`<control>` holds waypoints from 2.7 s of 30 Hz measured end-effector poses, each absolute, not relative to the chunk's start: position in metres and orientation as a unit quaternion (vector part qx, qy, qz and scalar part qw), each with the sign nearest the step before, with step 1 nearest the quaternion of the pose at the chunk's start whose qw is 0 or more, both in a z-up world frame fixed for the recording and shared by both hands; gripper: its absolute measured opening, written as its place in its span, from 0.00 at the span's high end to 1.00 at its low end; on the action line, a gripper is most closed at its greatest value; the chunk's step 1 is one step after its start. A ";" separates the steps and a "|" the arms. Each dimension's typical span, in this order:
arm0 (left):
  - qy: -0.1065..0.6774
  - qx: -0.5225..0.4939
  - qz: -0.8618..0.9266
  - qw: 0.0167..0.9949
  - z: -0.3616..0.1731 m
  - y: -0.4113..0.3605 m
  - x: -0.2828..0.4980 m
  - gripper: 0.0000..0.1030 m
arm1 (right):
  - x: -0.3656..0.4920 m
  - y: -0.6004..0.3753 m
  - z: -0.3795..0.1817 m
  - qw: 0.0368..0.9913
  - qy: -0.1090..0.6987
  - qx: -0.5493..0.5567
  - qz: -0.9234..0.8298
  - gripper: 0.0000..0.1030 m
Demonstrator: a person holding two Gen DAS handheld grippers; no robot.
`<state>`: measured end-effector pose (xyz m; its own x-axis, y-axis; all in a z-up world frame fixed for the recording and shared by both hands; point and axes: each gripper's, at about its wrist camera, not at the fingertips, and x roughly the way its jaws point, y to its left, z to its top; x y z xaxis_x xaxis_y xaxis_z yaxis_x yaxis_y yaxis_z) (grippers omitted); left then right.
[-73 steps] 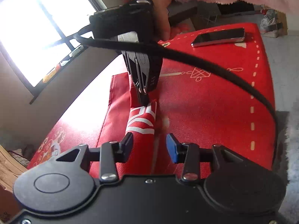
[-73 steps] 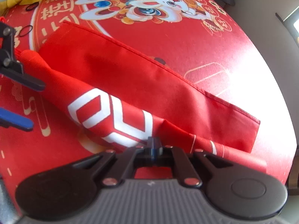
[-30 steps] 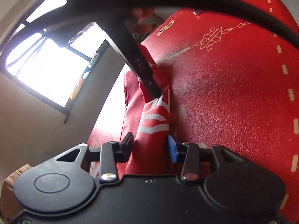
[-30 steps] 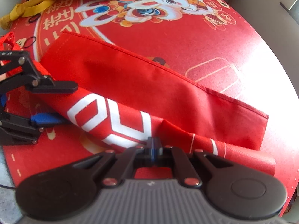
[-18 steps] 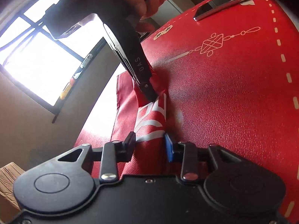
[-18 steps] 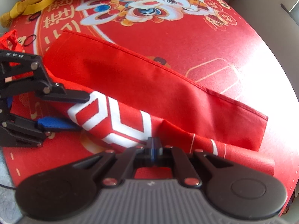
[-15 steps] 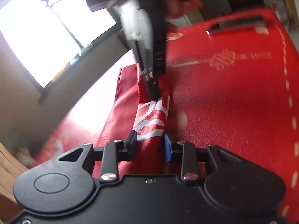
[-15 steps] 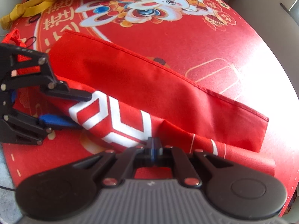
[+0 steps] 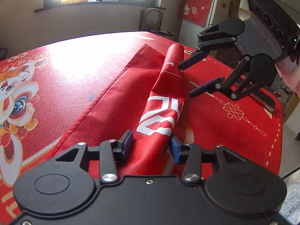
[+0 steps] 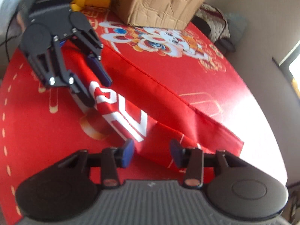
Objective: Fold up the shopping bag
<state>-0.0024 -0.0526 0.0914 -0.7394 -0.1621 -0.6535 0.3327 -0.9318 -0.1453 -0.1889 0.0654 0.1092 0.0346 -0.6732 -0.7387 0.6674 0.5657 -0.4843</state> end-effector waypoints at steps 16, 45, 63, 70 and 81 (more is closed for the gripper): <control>0.235 0.318 -0.913 0.100 0.086 -0.091 0.006 0.59 | -0.159 0.051 0.038 0.616 0.674 -0.257 -0.316 0.77; 0.160 0.357 -0.920 0.004 0.094 -0.064 0.010 0.39 | -0.240 0.094 0.086 0.783 0.271 0.355 -0.434 0.79; -0.173 0.336 -0.926 0.026 0.128 0.024 0.041 0.34 | -0.297 0.074 0.073 0.762 0.186 0.521 -0.337 0.80; -0.227 0.389 -0.891 0.056 0.114 0.034 0.021 0.57 | -0.304 0.072 0.062 0.763 0.156 0.536 -0.325 0.80; -0.211 0.405 -0.877 0.150 0.094 0.048 0.011 0.57 | -0.307 0.075 0.056 0.773 0.131 0.529 -0.325 0.79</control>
<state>0.0113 0.0483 0.0935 -0.6271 -0.4337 -0.6470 0.0918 -0.8660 0.4916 -0.3072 0.0752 0.0562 0.7544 -0.3644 -0.5459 0.6407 0.2284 0.7330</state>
